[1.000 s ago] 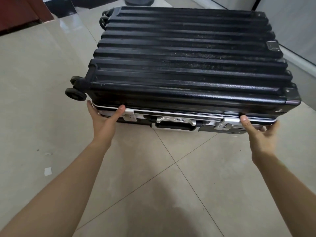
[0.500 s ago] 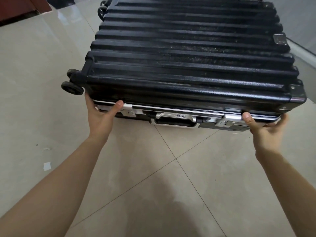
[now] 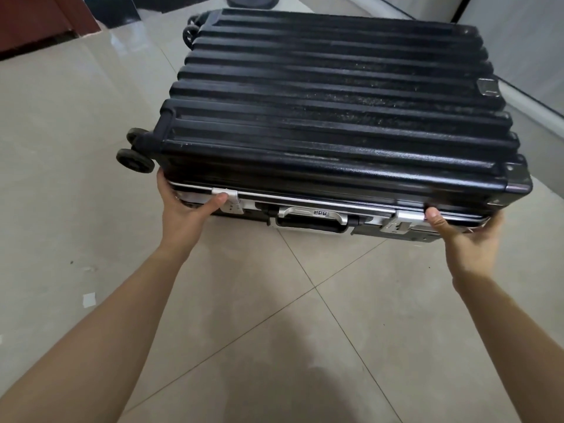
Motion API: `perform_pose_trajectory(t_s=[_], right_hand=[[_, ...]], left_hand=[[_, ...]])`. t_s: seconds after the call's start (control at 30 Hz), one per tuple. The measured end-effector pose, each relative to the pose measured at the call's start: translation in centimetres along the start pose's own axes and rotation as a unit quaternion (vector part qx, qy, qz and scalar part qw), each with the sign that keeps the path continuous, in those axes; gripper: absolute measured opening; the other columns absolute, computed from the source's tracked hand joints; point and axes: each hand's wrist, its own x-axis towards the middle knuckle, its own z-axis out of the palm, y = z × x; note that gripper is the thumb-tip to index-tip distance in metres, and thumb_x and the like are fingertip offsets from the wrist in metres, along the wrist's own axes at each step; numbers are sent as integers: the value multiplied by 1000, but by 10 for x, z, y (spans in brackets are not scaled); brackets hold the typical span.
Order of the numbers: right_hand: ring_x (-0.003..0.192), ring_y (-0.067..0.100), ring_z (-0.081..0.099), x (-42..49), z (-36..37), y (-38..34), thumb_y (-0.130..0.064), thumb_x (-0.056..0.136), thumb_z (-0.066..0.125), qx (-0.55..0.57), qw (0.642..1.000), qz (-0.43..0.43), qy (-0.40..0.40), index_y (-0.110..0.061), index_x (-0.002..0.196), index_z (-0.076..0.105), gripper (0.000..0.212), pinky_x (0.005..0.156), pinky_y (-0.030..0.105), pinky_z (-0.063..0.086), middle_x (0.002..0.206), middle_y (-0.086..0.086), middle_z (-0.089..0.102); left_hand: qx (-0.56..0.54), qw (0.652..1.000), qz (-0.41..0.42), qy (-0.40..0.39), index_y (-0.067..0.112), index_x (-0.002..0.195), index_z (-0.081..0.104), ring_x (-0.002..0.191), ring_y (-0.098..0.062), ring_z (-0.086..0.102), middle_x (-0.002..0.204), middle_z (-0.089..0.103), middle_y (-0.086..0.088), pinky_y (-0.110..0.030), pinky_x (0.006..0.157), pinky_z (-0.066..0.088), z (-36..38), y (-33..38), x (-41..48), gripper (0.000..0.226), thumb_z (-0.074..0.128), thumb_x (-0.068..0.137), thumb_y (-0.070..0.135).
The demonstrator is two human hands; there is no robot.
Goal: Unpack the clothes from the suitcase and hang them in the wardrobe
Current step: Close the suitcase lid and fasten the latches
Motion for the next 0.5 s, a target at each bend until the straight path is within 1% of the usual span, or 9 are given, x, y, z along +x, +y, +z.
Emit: perform_pose_trajectory(t_s=[0.07, 0.1, 0.23, 0.4, 0.5], right_hand=[[114, 0, 55, -1, 1, 0, -19, 75, 84, 3, 1000, 2, 2, -17, 136, 40, 75, 100, 14, 41, 134, -2, 55], [117, 1, 55, -1, -1, 0, -20, 74, 84, 5, 1000, 2, 0, -17, 137, 40, 77, 101, 15, 41, 135, -3, 55], [123, 7, 55, 2, 1, 0, -20, 73, 86, 22, 1000, -2, -2, -16, 141, 40, 83, 108, 28, 42, 137, -3, 56], [125, 8, 54, -1, 4, 7, -22, 71, 86, 51, 998, -16, 13, -18, 142, 40, 84, 110, 33, 41, 139, -2, 54], [128, 10, 50, 1, 6, 15, -23, 73, 85, 52, 998, -27, 7, -14, 143, 35, 87, 111, 35, 39, 142, 2, 49]], left_hand=[[-11, 1000, 2, 3, 43, 147, 16, 132, -10, 42, 140, 42, 20, -40, 111, 38, -1, -2, 1, 107, 86, 67, 35], [-12, 1000, 3, 2, 42, 148, 16, 132, -10, 42, 140, 42, 20, -39, 112, 38, -1, -1, 0, 107, 86, 68, 34], [-20, 1000, 5, 4, 43, 147, 17, 134, -12, 42, 142, 42, 18, -43, 111, 38, 0, -1, 4, 108, 86, 64, 39], [-38, 999, 13, 17, 43, 146, 18, 132, -11, 44, 140, 45, 17, -45, 108, 41, 2, -2, 9, 103, 84, 69, 33], [-35, 999, 7, 33, 47, 143, 19, 132, -12, 45, 142, 45, 14, -45, 108, 42, 5, -6, 11, 100, 84, 68, 37]])
